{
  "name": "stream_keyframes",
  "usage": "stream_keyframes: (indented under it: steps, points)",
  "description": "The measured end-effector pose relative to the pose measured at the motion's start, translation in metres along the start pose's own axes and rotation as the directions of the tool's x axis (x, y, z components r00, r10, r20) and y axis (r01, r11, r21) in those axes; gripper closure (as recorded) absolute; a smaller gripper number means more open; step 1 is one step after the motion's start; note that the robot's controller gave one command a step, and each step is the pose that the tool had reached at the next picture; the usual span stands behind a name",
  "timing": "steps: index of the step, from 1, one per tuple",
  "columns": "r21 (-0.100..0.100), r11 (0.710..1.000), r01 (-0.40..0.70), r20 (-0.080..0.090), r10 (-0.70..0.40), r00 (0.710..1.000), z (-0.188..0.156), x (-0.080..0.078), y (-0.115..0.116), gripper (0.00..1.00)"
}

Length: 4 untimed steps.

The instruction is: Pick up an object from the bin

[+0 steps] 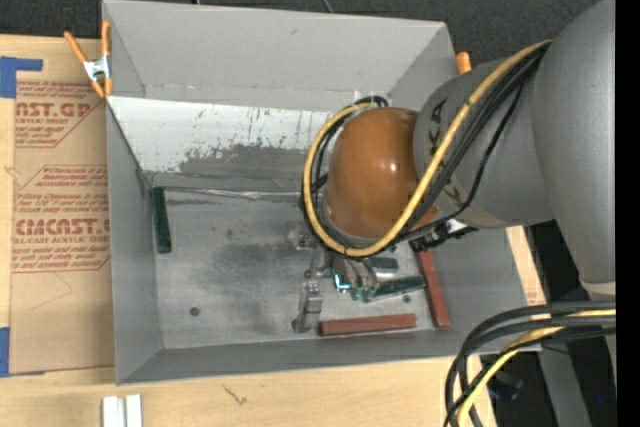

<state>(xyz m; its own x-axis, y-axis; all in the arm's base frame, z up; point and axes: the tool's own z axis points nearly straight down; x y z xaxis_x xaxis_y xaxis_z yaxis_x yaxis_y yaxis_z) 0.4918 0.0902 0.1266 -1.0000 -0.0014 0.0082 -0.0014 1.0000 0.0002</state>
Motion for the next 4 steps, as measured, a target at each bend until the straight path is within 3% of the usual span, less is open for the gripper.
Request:
stream_keyframes:
  steps: [2,3,4]
  points:
    - [-0.001,1.0,-0.001,0.007,0.001,1.0,-0.004,-0.002,-0.001,0.0]
    - [0.004,0.996,0.094,0.009,-0.094,0.996,0.027,-0.027,-0.017,0.0]
    - [0.001,0.954,0.299,0.008,-0.299,0.954,0.035,-0.022,-0.035,0.0]
